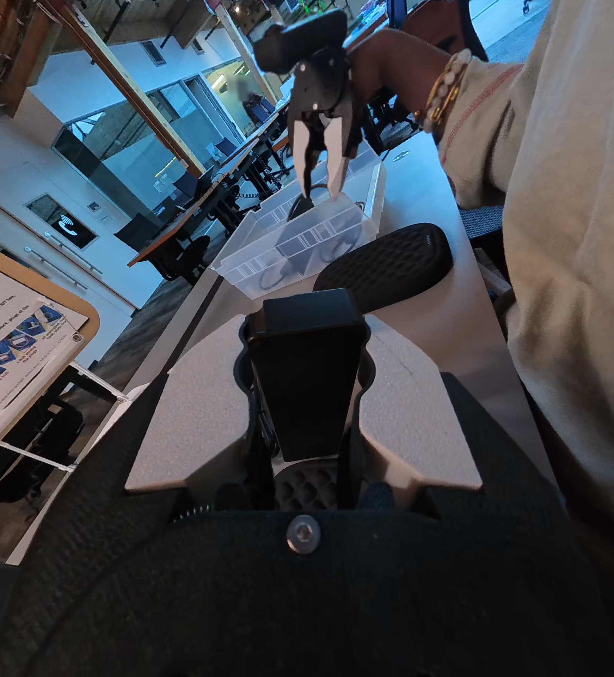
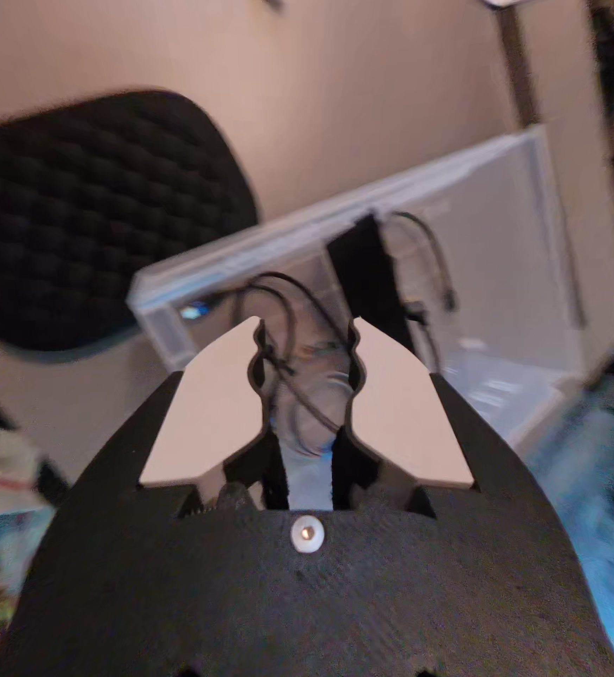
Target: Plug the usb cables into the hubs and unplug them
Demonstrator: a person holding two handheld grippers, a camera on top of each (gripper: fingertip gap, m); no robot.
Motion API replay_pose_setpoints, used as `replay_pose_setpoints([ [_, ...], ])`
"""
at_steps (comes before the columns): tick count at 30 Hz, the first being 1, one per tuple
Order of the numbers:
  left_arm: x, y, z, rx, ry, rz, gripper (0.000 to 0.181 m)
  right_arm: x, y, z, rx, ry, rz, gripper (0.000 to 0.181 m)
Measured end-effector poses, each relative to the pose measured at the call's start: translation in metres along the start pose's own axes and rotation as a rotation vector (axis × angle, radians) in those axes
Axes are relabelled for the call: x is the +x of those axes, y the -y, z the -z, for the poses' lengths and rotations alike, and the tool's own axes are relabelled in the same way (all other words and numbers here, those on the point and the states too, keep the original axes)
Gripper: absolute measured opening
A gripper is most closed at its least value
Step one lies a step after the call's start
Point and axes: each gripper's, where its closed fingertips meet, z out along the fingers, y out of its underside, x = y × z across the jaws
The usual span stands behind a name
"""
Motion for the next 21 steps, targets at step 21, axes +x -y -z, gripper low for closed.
replay_pose_setpoints([
  [21, 0.000, 0.000, -0.002, 0.013, -0.010, 0.003, 0.055, 0.108, -0.072, -0.086, -0.634, 0.368, -0.338, 0.024],
])
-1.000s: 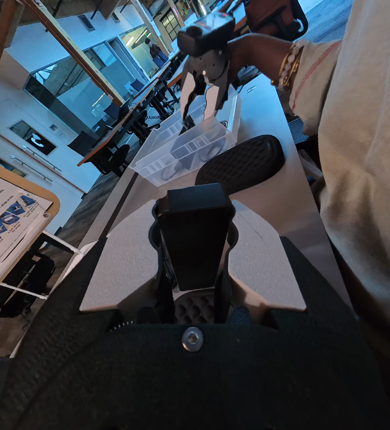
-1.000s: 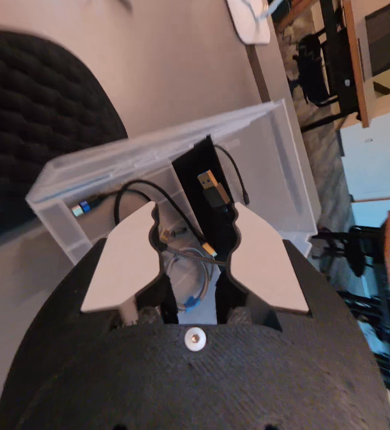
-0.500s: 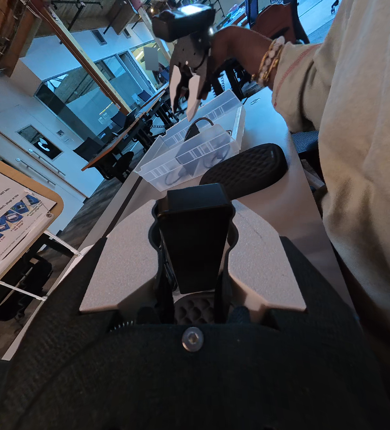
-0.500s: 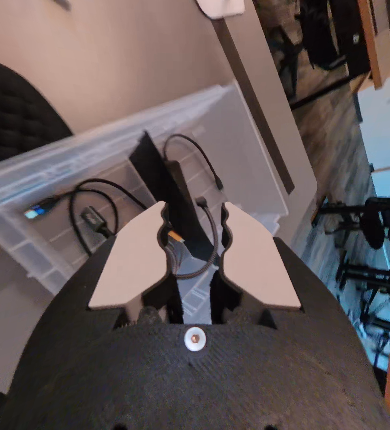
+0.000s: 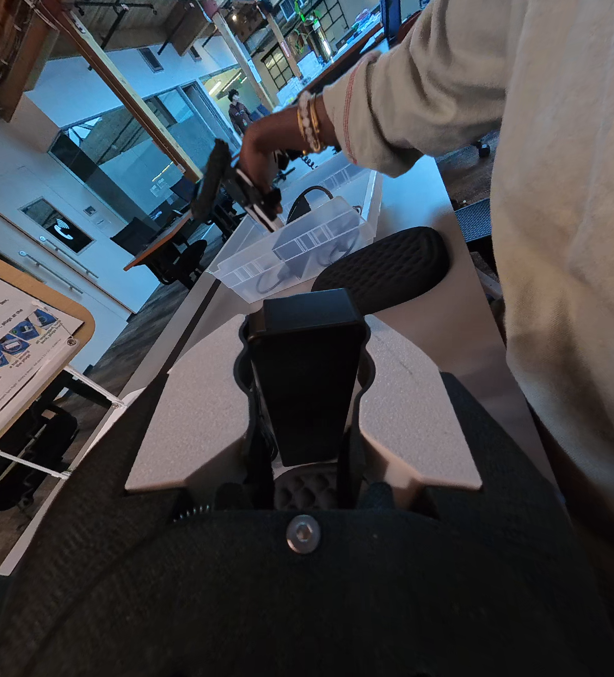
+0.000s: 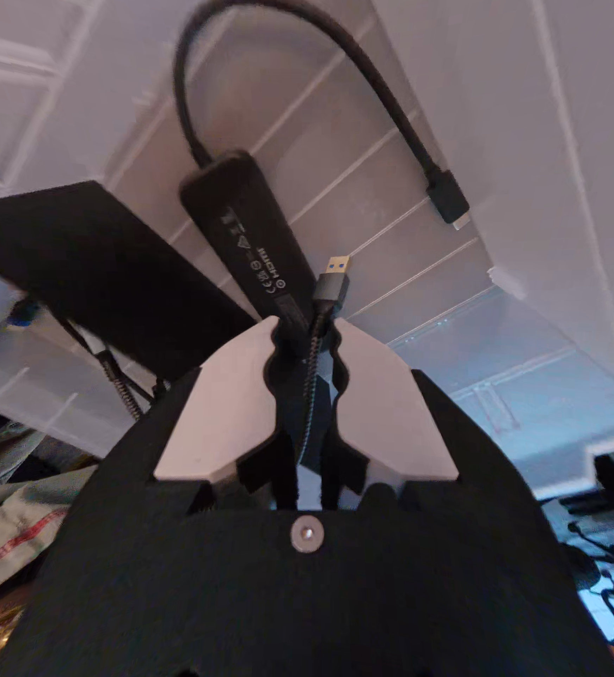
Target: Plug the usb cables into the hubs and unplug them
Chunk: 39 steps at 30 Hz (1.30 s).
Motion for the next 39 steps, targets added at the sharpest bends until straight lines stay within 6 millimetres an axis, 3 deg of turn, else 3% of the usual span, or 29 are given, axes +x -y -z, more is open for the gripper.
replay_pose_setpoints([
  [1, 0.000, 0.000, 0.000, -0.001, 0.000, 0.000, 0.055, 0.001, -0.002, -0.006, -0.021, 0.005, -0.004, 0.011],
  [3, -0.001, -0.001, 0.002, -0.003, 0.001, 0.000, 0.055, 0.003, -0.002, -0.002, 0.025, -0.027, 0.029, 0.010],
  [7, -0.002, -0.001, 0.003, 0.004, 0.003, 0.008, 0.055, -0.011, 0.009, 0.056, 0.350, -0.199, 0.133, 0.008],
  [10, -0.001, 0.000, 0.001, 0.013, 0.002, 0.008, 0.055, -0.047, -0.003, 0.088, 0.496, -0.222, 0.287, 0.009],
  [13, -0.001, 0.000, 0.001, 0.014, 0.006, 0.009, 0.055, -0.080, -0.025, 0.077, 0.457, -0.170, 0.378, 0.009],
  [16, -0.003, 0.000, 0.002, 0.020, 0.014, 0.018, 0.055, -0.086, -0.043, 0.048, 0.308, -0.170, 0.367, 0.009],
  [22, -0.007, 0.000, 0.002, 0.012, 0.028, 0.036, 0.055, -0.091, -0.030, 0.014, 0.331, -0.176, 0.390, 0.009],
  [28, -0.016, -0.003, 0.003, 0.003, 0.070, 0.082, 0.055, -0.094, -0.020, 0.001, 0.361, -0.176, 0.409, 0.044],
  [31, -0.025, -0.004, 0.002, -0.015, 0.116, 0.158, 0.055, -0.090, -0.017, 0.005, 0.401, -0.220, 0.414, 0.053],
  [36, -0.038, -0.006, -0.001, -0.058, 0.165, 0.260, 0.055, -0.090, -0.005, 0.041, 0.650, -0.273, 0.411, 0.056],
  [39, -0.041, -0.007, -0.004, -0.110, 0.173, 0.290, 0.055, -0.084, -0.008, 0.051, 0.685, -0.335, 0.408, 0.064],
])
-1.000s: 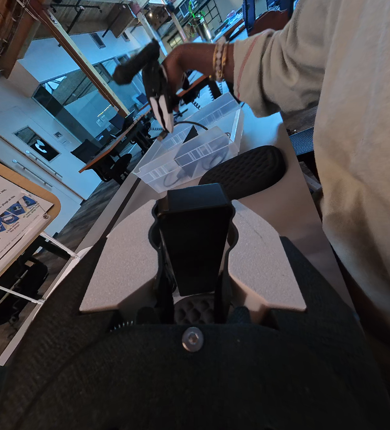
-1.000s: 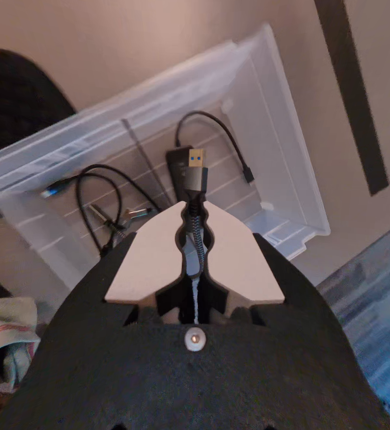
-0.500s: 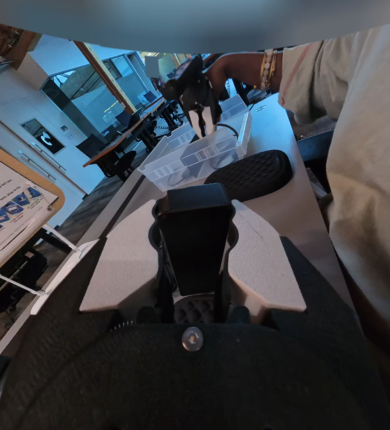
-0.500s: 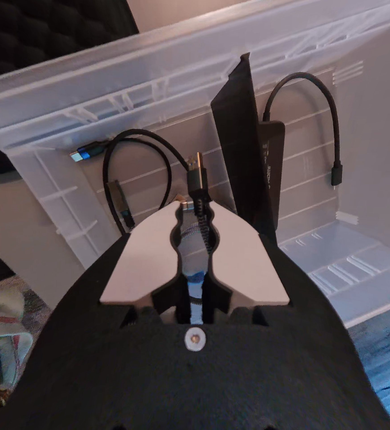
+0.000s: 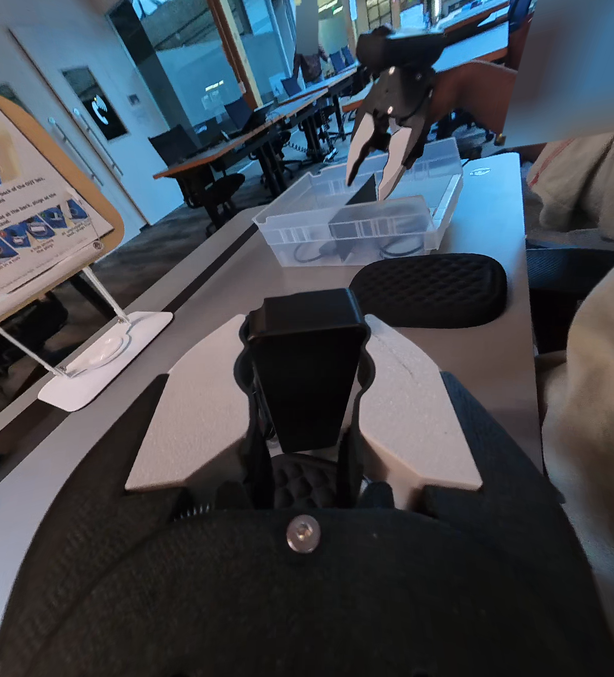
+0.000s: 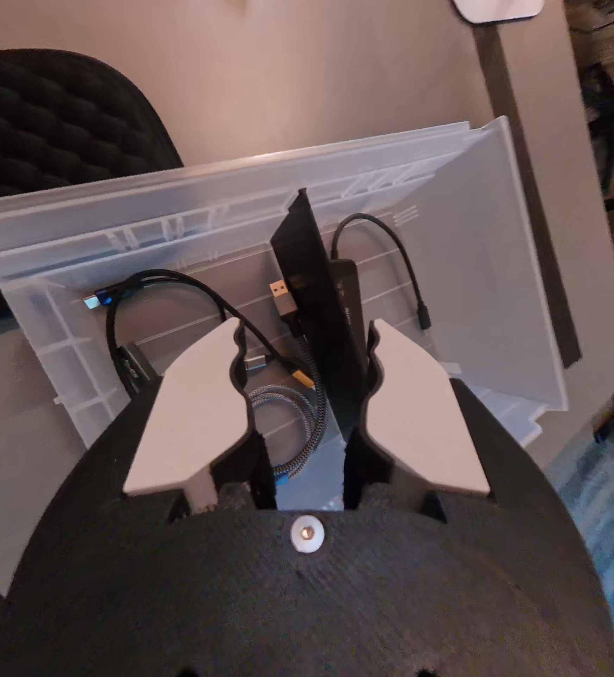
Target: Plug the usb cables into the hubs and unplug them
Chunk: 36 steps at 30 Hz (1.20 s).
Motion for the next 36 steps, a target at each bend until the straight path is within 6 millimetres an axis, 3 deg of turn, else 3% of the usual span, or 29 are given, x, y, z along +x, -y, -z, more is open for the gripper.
replay_pose_setpoints([
  [4, 0.005, 0.000, -0.006, -0.060, -0.002, -0.032, 0.055, 0.007, 0.012, 0.012, 0.055, -0.090, 0.022, 0.080],
  [9, 0.011, 0.000, -0.010, -0.078, -0.011, -0.070, 0.055, -0.007, 0.062, 0.032, 0.246, -0.145, 0.095, 0.098],
  [14, 0.013, 0.000, -0.011, -0.079, -0.019, -0.083, 0.055, -0.053, 0.121, 0.039, 0.405, -0.082, 0.221, 0.111],
  [17, 0.013, 0.001, -0.012, -0.075, -0.021, -0.084, 0.055, -0.096, 0.170, 0.040, 0.563, -0.013, 0.280, 0.105],
  [20, 0.013, 0.001, -0.011, -0.064, -0.024, -0.088, 0.055, -0.151, 0.226, 0.039, 0.826, 0.108, 0.325, 0.096],
  [23, 0.013, 0.000, -0.007, -0.042, -0.027, -0.089, 0.055, -0.192, 0.263, 0.016, 0.975, 0.256, 0.298, 0.093],
  [26, 0.013, -0.002, 0.000, -0.016, -0.039, -0.101, 0.055, -0.207, 0.284, -0.028, 0.969, 0.344, 0.238, 0.087],
  [29, 0.014, -0.004, 0.006, 0.003, -0.047, -0.106, 0.055, -0.230, 0.304, -0.050, 1.024, 0.519, 0.192, 0.085],
  [33, 0.017, -0.005, 0.010, 0.029, -0.071, -0.133, 0.055, -0.247, 0.311, -0.077, 0.891, 0.480, 0.389, 0.087],
  [35, 0.021, -0.005, 0.010, 0.039, -0.090, -0.167, 0.055, -0.246, 0.310, -0.091, 0.829, 0.428, 0.444, 0.057],
  [36, 0.025, -0.006, 0.009, 0.037, -0.100, -0.188, 0.055, -0.245, 0.310, -0.091, 0.827, 0.405, 0.468, 0.056],
])
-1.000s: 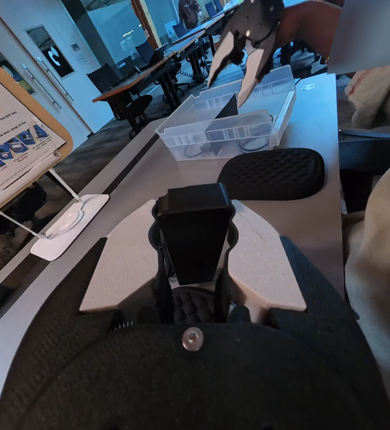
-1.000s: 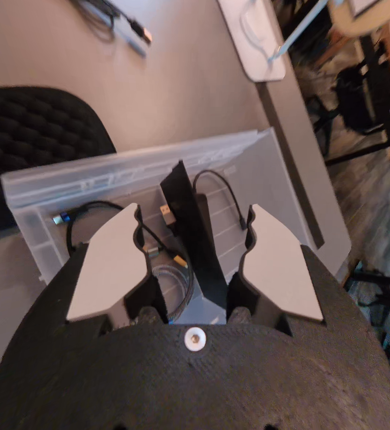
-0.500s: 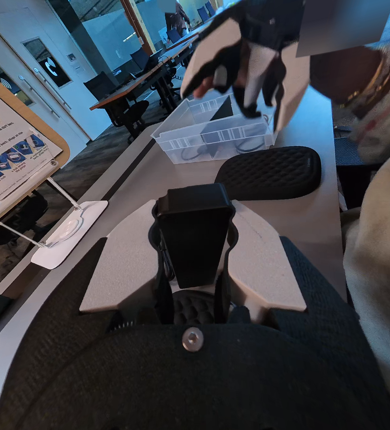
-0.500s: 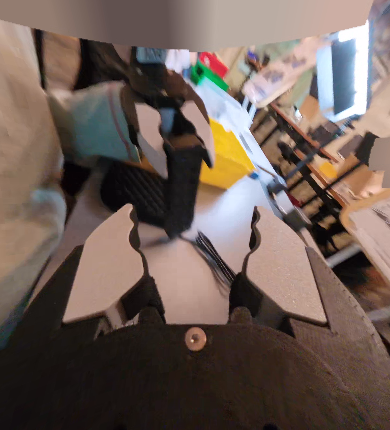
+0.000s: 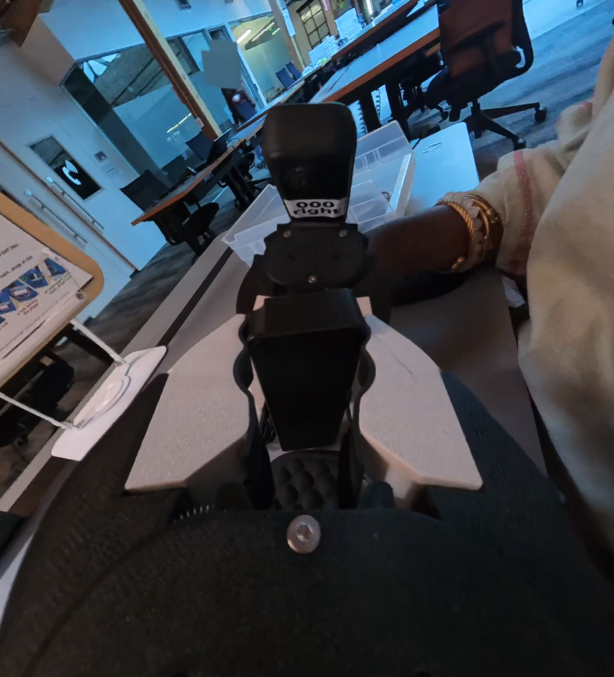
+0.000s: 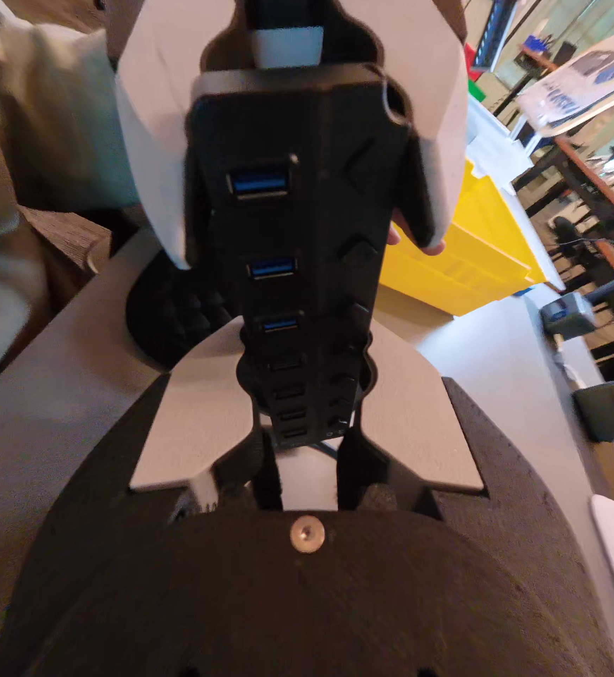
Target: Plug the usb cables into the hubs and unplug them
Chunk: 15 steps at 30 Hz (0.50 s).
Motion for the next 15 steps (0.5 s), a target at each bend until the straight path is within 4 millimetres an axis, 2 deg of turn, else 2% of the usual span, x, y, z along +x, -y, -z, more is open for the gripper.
replay_pose_setpoints([
  [2, -0.001, 0.011, 0.002, 0.058, 0.038, -0.044, 0.060, 0.002, 0.010, 0.009, 0.007, -0.038, 0.074, 0.056],
  [3, -0.002, 0.024, 0.006, 0.124, 0.064, -0.058, 0.074, 0.006, 0.019, 0.017, 0.026, -0.069, 0.119, 0.056],
  [4, -0.006, 0.039, 0.012, 0.213, 0.092, -0.047, 0.086, 0.012, 0.030, 0.027, 0.048, -0.111, 0.149, 0.056],
  [6, -0.020, 0.065, 0.032, 0.379, 0.170, 0.034, 0.098, 0.029, 0.056, 0.057, 0.111, -0.199, 0.173, 0.056],
  [8, -0.038, 0.078, 0.052, 0.484, 0.265, 0.090, 0.099, 0.051, 0.087, 0.097, 0.193, -0.308, 0.205, 0.055],
  [10, -0.050, 0.080, 0.067, 0.536, 0.349, 0.101, 0.099, 0.074, 0.119, 0.145, 0.265, -0.428, 0.243, 0.058],
  [13, -0.054, 0.075, 0.072, 0.512, 0.380, 0.087, 0.099, 0.102, 0.163, 0.221, 0.346, -0.604, 0.281, 0.056],
  [15, -0.054, 0.071, 0.068, 0.469, 0.388, 0.062, 0.097, 0.117, 0.181, 0.268, 0.355, -0.731, 0.277, 0.056],
])
